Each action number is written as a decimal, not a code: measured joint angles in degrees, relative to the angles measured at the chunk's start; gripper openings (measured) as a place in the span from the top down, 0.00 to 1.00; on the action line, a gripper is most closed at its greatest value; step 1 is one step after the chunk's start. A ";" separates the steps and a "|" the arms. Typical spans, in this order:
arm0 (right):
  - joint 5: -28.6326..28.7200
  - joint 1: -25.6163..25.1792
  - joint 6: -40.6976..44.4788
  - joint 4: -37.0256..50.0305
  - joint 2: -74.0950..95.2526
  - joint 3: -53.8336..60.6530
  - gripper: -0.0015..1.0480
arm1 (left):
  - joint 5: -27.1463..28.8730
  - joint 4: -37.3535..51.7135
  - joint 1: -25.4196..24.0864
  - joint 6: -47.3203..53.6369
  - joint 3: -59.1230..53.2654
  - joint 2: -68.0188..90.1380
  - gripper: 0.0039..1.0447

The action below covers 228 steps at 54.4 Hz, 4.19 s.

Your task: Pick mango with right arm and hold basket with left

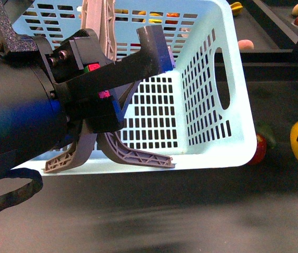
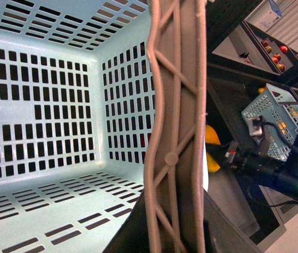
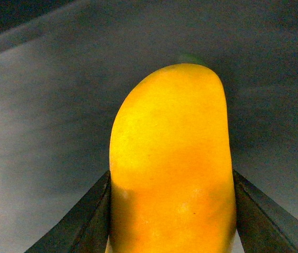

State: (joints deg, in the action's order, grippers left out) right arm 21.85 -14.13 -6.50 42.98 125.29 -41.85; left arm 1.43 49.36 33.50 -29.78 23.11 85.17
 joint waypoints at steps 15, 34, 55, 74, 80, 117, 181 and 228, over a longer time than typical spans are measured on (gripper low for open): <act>7.98 6.05 -5.62 -4.42 -19.52 4.66 0.46 | -0.02 0.00 0.00 -0.02 0.00 0.00 0.95; 4.74 22.64 -12.07 -8.02 -32.96 2.49 0.46 | -0.09 0.00 0.02 0.00 0.00 -0.02 0.95; -4.55 32.06 -12.39 -6.45 -21.97 -3.98 0.37 | 0.04 0.00 0.00 0.00 0.00 -0.02 0.95; -10.25 31.95 -12.33 -3.04 -29.29 0.70 0.08 | -0.35 -0.37 0.07 -0.31 -0.20 0.00 0.95; -14.01 29.64 -11.54 -4.44 -40.81 7.37 0.08 | 0.13 -0.37 0.04 -0.22 -0.20 0.00 0.95; -26.77 22.03 -3.23 -25.18 -86.27 28.68 0.08 | 0.04 -0.37 0.00 -0.24 -0.20 -0.02 0.95; -21.79 14.25 6.38 -28.50 -111.10 41.57 0.98 | -0.04 -0.37 0.00 -0.22 -0.20 -0.02 0.95; -21.75 14.25 6.45 -42.86 -124.98 41.53 0.98 | -0.04 -0.37 0.02 -0.15 -0.20 -0.02 0.95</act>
State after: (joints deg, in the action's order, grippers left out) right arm 0.10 0.12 -0.05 0.12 0.32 -0.32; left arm 1.39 48.99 33.52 -29.93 22.92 85.14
